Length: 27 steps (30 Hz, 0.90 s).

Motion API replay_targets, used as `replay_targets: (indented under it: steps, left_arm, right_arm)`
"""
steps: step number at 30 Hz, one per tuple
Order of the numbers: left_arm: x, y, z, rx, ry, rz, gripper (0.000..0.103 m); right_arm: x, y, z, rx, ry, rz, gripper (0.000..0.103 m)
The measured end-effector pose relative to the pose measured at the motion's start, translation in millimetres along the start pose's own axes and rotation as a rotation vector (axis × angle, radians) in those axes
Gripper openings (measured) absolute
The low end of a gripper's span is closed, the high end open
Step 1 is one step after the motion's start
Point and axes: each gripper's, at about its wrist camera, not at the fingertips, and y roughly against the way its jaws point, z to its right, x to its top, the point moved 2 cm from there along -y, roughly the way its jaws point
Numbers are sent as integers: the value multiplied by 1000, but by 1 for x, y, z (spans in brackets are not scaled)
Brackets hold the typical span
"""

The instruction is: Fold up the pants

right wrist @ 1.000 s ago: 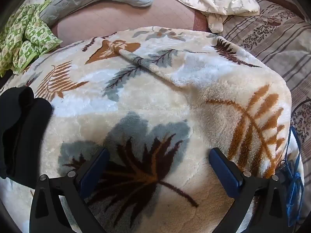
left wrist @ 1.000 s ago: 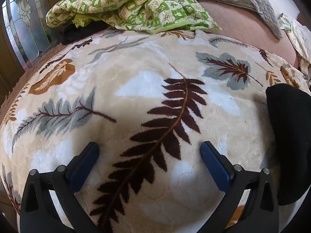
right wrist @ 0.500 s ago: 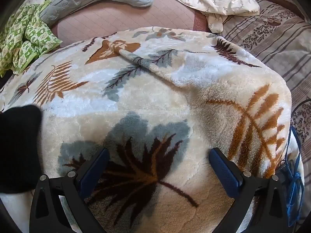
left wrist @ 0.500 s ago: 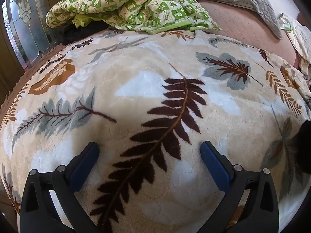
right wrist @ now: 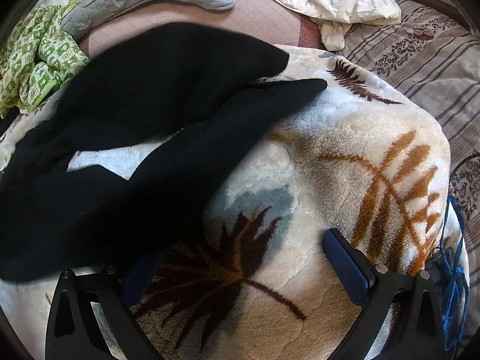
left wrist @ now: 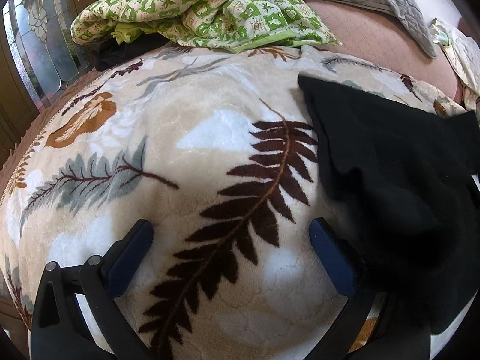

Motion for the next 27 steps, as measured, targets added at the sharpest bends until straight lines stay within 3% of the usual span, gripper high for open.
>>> replay_targets:
  steps: [13,17,20,24,27]
  left_arm:
    - [-2,0,3,6,-2,7,103]
    - [-5,3,2,5,-10,-27,103]
    - [0,11,-6,-60,5,-81,103]
    - [-4,54,-35,-208,154,-17,103]
    - [-5,86,-42,-267,154,61,103]
  right_arm:
    - [-3,0,2,0,1,3,102]
    - [-2,0,3,-5,1,-3,102]
    - [-3,7,7,24,-12,-24,102]
    - [-14,35,13,48,-47,-13,102]
    - [-17,60,16,132,-72,18,103]
